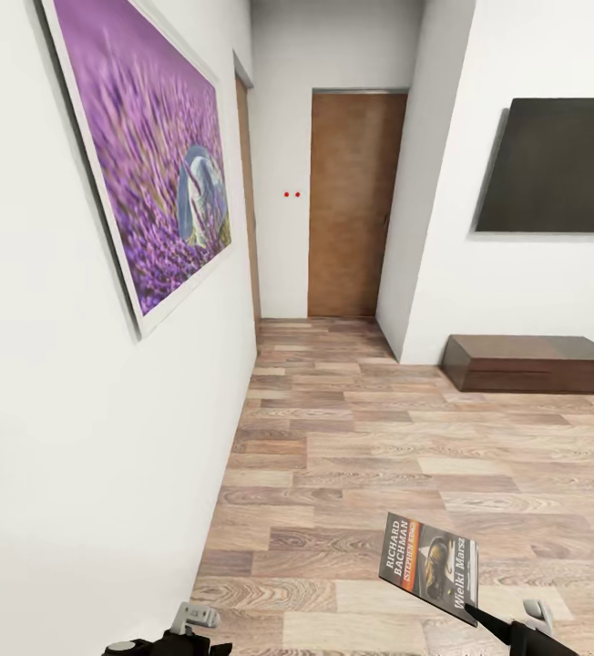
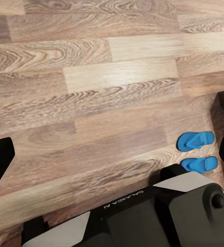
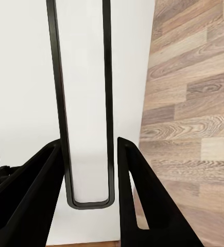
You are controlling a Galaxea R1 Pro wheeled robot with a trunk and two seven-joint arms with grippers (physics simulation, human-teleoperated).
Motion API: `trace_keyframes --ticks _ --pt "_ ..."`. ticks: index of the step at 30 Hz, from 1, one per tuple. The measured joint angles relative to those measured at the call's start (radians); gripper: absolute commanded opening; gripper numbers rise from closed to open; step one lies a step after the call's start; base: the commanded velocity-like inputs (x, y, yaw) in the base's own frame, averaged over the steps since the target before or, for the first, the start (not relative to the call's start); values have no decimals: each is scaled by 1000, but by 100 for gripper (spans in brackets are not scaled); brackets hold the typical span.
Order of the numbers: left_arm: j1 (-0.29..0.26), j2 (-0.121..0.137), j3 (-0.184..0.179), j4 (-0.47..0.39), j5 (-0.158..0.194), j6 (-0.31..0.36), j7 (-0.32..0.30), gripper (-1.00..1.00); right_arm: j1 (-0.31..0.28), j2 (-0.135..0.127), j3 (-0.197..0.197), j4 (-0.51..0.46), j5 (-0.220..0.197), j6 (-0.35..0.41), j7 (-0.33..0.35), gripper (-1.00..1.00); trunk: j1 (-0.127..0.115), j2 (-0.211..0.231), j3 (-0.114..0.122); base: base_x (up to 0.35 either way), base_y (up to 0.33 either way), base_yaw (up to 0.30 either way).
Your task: In the bedroom, move the book from the bed onto either nightstand, and place the two sandals side by side next to the bed.
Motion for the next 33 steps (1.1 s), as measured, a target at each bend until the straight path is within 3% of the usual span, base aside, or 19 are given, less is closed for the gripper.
trace_keyframes --ticks 8,33 --pt "0 0 0 0 0 0 0 100 0 0 1 0 0 0 0 -100 0 0 0 44 0 -88" --pt "0 0 0 0 0 0 0 100 0 0 3 1 1 0 0 -100 -1 0 0 317 0 -1"
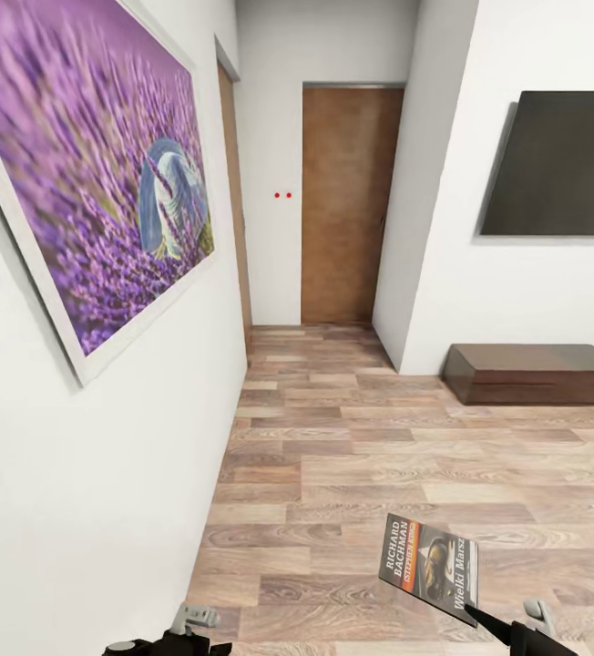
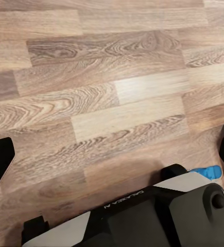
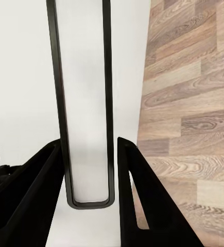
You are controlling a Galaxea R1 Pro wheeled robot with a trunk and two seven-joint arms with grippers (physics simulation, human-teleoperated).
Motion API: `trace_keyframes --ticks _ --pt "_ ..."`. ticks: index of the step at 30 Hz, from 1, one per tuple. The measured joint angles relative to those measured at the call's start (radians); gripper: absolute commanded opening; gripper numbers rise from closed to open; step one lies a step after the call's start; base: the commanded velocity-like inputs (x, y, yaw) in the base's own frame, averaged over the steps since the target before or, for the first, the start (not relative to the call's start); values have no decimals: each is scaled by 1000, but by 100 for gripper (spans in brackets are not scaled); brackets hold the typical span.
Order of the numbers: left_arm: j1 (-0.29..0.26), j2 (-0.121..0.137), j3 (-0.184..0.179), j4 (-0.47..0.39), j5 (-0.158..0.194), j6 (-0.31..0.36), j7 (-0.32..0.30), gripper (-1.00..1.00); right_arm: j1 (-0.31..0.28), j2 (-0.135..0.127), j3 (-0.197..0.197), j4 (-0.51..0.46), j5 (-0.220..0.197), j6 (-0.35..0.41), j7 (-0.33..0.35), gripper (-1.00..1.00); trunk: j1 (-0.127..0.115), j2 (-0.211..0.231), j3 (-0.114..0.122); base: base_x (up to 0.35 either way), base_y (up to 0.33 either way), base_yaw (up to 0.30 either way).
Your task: In the bedroom, move the book from the bed onto either nightstand, and place the two sandals side by side next to the bed.
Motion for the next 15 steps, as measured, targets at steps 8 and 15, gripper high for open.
trace_keyframes --ticks 8,15 --pt "0 0 0 0 0 0 0 100 0 0 -3 -1 -1 0 0 -100 1 0 0 88 0 -163" --pt "0 0 0 0 0 0 -1 100 0 0 -1 0 -1 0 0 -100 0 0 0 30 0 -40"
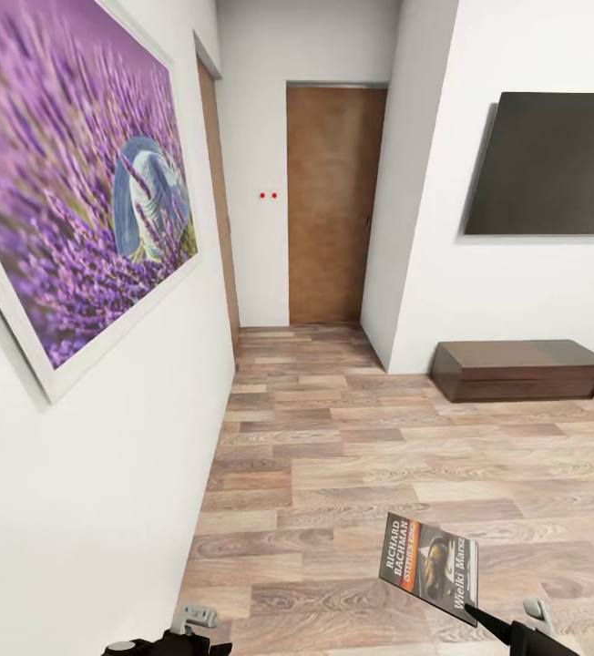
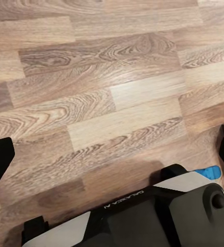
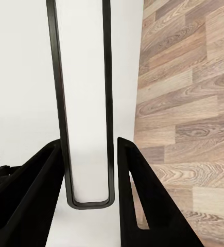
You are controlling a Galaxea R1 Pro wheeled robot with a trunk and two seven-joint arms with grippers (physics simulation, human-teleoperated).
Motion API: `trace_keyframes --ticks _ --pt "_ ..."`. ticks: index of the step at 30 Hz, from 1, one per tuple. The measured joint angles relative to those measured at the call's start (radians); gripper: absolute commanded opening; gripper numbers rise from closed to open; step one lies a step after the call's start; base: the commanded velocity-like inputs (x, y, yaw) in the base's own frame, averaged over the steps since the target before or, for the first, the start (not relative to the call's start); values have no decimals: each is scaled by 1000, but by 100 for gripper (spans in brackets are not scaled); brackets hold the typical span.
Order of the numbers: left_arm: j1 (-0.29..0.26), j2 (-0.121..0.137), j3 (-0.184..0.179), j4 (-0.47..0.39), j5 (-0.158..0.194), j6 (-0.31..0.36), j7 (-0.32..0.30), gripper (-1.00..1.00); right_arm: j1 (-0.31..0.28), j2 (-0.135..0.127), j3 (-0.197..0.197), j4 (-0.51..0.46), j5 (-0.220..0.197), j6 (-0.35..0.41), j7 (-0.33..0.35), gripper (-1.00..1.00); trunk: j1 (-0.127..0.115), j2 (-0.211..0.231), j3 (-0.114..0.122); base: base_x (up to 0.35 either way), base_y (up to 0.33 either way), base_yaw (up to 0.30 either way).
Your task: In the bedroom, move the book from the bed onto either nightstand, and place the two sandals side by side next to the bed.
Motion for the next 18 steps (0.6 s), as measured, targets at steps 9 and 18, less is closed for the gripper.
trace_keyframes --ticks 9,18 --pt "0 0 0 0 0 0 1 100 0 0 0 0 0 0 0 -100 0 0 0 290 0 -1" --pt "0 0 0 0 0 0 1 100 0 0 1 0 0 0 -1 -100 0 0 0 326 0 0"
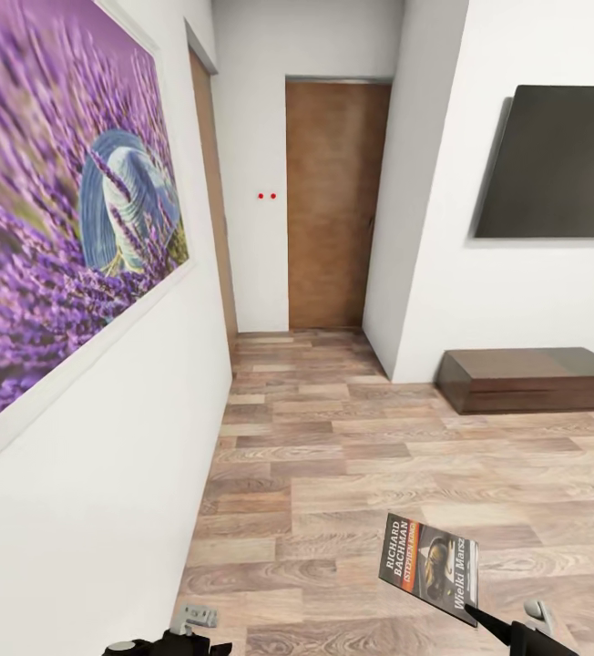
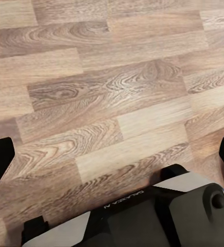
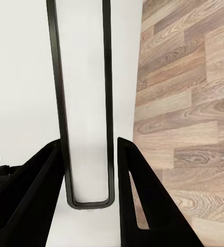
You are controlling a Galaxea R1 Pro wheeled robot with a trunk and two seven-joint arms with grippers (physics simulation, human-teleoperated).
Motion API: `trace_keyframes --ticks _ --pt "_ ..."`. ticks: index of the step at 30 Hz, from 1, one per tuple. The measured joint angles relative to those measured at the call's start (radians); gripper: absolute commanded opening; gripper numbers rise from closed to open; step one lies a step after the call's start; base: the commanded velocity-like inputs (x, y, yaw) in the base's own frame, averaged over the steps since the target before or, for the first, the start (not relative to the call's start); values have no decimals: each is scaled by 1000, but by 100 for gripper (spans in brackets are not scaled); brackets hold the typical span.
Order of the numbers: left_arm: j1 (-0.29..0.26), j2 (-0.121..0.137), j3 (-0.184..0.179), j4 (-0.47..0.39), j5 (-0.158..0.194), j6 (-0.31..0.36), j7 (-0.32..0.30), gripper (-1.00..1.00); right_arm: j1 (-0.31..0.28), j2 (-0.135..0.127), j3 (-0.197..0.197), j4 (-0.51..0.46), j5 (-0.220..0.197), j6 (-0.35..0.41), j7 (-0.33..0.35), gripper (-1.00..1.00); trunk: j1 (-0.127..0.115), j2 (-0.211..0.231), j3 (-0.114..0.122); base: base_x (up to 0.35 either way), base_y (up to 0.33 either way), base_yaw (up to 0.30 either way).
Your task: In the bedroom, move the book from the bed onto either nightstand, and place the two sandals side by side next to the bed.
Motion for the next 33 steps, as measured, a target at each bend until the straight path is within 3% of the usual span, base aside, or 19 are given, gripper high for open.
trace_keyframes --ticks 33 --pt "0 0 0 0 0 0 0 100 0 0 1 0 0 0 0 -100 0 0 0 329 0 0"
